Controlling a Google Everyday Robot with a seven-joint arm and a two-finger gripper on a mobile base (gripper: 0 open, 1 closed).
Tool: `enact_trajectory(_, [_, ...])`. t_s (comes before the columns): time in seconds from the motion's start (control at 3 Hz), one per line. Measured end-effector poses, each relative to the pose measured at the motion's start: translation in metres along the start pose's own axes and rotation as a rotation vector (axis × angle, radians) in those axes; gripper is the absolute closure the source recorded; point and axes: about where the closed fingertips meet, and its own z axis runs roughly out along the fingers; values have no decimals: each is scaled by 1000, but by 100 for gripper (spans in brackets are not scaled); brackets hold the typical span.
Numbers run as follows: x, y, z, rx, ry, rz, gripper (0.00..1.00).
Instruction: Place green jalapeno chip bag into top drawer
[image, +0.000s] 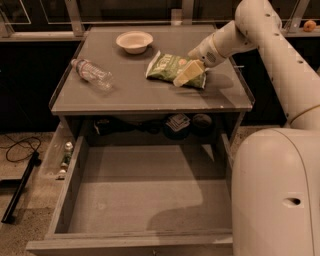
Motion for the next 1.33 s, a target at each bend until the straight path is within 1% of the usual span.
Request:
enact_trajectory(0.67, [0, 0, 0, 0, 0, 0, 65])
enact_trajectory(1.0, [0, 0, 0, 0, 0, 0, 87])
enact_trajectory(1.33, [0, 0, 0, -1, 0, 0, 100])
